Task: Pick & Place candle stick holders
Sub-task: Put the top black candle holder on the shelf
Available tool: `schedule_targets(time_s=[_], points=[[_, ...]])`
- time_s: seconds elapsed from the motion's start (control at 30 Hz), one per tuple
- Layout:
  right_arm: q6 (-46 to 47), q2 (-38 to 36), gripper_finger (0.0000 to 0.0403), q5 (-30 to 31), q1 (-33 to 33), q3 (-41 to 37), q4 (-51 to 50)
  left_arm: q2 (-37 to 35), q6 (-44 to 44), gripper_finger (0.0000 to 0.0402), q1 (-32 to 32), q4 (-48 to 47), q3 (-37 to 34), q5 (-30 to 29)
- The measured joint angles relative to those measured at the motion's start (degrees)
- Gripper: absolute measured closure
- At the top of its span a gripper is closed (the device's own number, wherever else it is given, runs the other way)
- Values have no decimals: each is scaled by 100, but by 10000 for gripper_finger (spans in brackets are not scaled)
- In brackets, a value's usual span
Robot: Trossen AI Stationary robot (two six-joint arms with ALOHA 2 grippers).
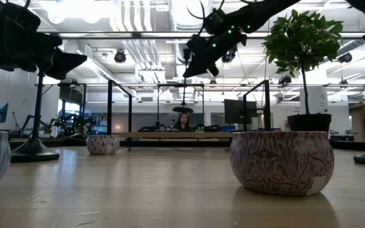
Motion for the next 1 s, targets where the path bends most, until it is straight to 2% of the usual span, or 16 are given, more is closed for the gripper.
schedule_targets(time_s=[0.07,0.33,0.43,0.73,1.0], points=[[-23,68,392,217,14,0,41,-2,0,3,0,0,0,0],[62,378,392,399,51,2,83,0,2,3,-2,1,0,0],[-144,425,392,680,104,2,83,0,0,3,-2,0,0,0],[-249,416,392,765,110,2,-61,0,0,3,-7,0,0,0],[37,256,392,813,121,-138,-63,0,0,3,-7,0,0,1]])
